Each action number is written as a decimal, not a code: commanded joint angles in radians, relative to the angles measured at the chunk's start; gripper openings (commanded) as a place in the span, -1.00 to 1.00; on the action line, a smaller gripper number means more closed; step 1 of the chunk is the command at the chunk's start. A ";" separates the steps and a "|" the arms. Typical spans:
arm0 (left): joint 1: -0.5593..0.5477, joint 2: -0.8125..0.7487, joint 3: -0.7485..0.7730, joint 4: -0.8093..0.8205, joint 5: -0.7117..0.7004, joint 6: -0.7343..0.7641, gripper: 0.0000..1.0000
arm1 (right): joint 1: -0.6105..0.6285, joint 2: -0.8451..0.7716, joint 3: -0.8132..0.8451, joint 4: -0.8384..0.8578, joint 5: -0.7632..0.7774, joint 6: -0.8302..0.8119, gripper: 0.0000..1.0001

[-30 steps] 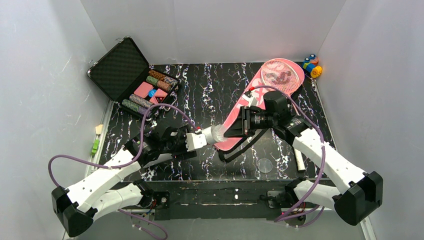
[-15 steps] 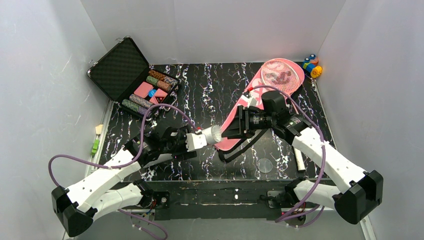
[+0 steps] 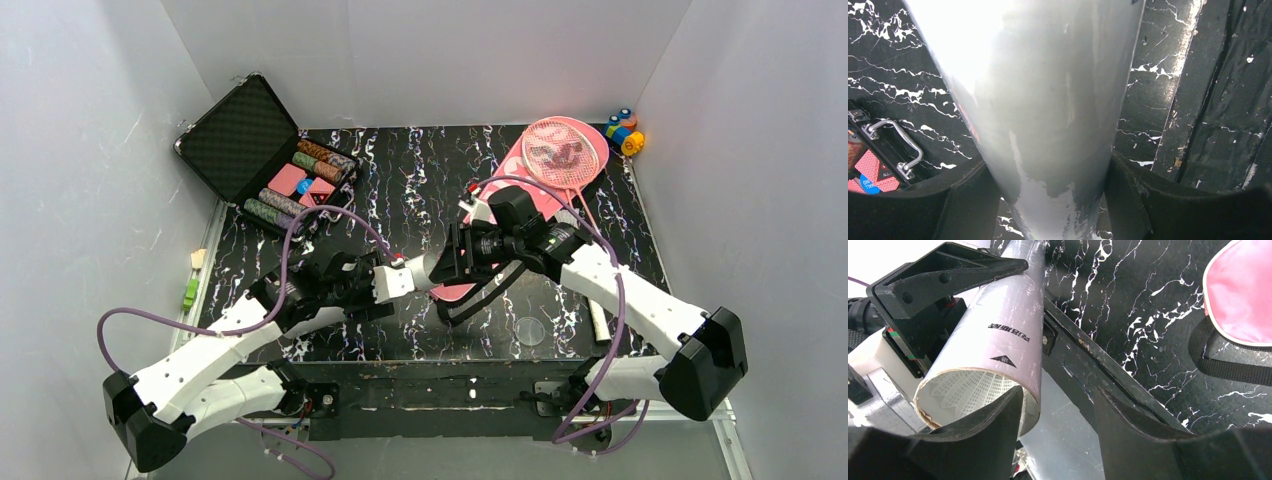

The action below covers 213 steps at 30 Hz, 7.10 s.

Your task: Pack up the badminton gear

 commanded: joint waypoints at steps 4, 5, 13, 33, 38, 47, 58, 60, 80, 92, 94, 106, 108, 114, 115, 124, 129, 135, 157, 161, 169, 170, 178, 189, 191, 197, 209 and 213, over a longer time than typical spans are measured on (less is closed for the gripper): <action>-0.003 -0.008 0.075 0.021 0.032 -0.022 -0.05 | 0.079 0.053 0.094 -0.002 0.089 -0.031 0.31; -0.003 -0.007 0.076 0.019 0.032 -0.021 -0.05 | 0.087 0.063 0.098 0.003 0.090 -0.027 0.32; -0.003 -0.014 0.031 0.019 0.025 -0.011 -0.05 | 0.044 0.015 0.154 -0.044 0.114 -0.011 0.66; -0.007 -0.011 -0.059 0.053 -0.015 0.038 -0.05 | -0.803 0.119 0.247 -0.273 0.440 -0.132 0.75; -0.009 -0.027 -0.070 0.052 -0.017 0.038 -0.05 | -0.832 0.391 0.436 -0.357 0.602 -0.088 0.74; -0.009 -0.045 -0.072 0.043 -0.020 0.035 -0.05 | -0.836 0.677 0.678 -0.439 0.675 -0.073 0.62; -0.009 -0.049 -0.059 0.041 -0.024 0.036 -0.05 | -0.840 0.835 0.798 -0.527 0.676 -0.094 0.34; -0.009 -0.049 -0.059 0.041 -0.023 0.038 -0.06 | -0.840 0.837 0.784 -0.527 0.673 -0.095 0.26; -0.009 -0.054 -0.033 0.029 -0.027 0.043 -0.06 | -0.841 0.736 0.749 -0.534 0.578 -0.097 -0.97; -0.009 -0.055 -0.022 0.030 -0.014 0.022 -0.06 | -0.730 0.261 0.486 -0.352 0.319 -0.018 -0.97; -0.009 -0.057 -0.022 0.031 -0.013 0.020 -0.06 | -0.667 0.162 0.405 -0.309 0.275 0.009 -0.97; -0.009 -0.050 -0.024 0.058 0.003 -0.030 -0.06 | -0.358 -0.300 -0.031 0.042 0.201 0.366 -0.97; -0.009 -0.048 -0.025 0.059 0.002 -0.033 -0.06 | -0.327 -0.338 -0.078 0.106 0.218 0.409 -0.97; -0.010 -0.036 -0.017 0.062 0.000 -0.031 -0.07 | -0.230 -0.341 -0.121 0.225 0.248 0.493 -0.97; -0.009 -0.034 -0.015 0.062 -0.002 -0.029 -0.07 | -0.216 -0.333 -0.120 0.236 0.246 0.498 -0.97; -0.010 -0.042 -0.018 0.066 -0.017 -0.025 -0.07 | -0.122 -0.300 -0.122 0.251 0.243 0.518 -0.97; -0.009 -0.046 -0.018 0.067 -0.015 -0.024 -0.07 | -0.098 -0.314 -0.149 0.235 0.257 0.519 -0.97; -0.009 -0.044 -0.008 0.068 -0.026 -0.016 -0.07 | -0.069 -0.310 -0.182 0.238 0.256 0.527 -0.97; -0.008 -0.029 0.014 0.068 -0.023 -0.014 -0.07 | -0.017 -0.219 -0.138 0.147 0.161 0.391 -0.20; -0.008 -0.027 0.019 0.066 -0.023 -0.014 -0.07 | -0.017 -0.186 -0.105 0.127 0.133 0.363 -0.14; -0.007 -0.032 0.016 0.067 -0.023 -0.014 -0.07 | 0.003 -0.105 -0.060 0.079 0.092 0.300 -0.14; -0.008 -0.032 0.016 0.067 -0.023 -0.014 -0.07 | 0.008 -0.089 -0.049 0.071 0.092 0.289 -0.15; -0.009 -0.029 0.024 0.067 -0.022 -0.012 -0.07 | 0.060 0.005 0.019 0.045 0.091 0.257 -0.11; -0.008 -0.029 0.017 0.066 -0.025 -0.010 -0.06 | -0.020 -0.002 0.145 -0.060 0.100 0.219 0.67; -0.007 -0.031 0.010 0.065 -0.028 -0.007 -0.07 | -0.132 -0.063 0.138 -0.048 0.059 0.229 0.68; -0.008 -0.033 -0.001 0.065 -0.027 -0.005 -0.07 | -0.474 -0.101 0.227 -0.203 0.004 0.109 0.70; -0.008 -0.043 -0.006 0.056 -0.024 -0.009 -0.06 | -0.803 0.375 0.459 -0.467 0.387 -0.063 0.71; -0.007 -0.045 -0.008 0.055 -0.024 -0.008 -0.06 | -0.844 0.508 0.513 -0.510 0.401 -0.057 0.68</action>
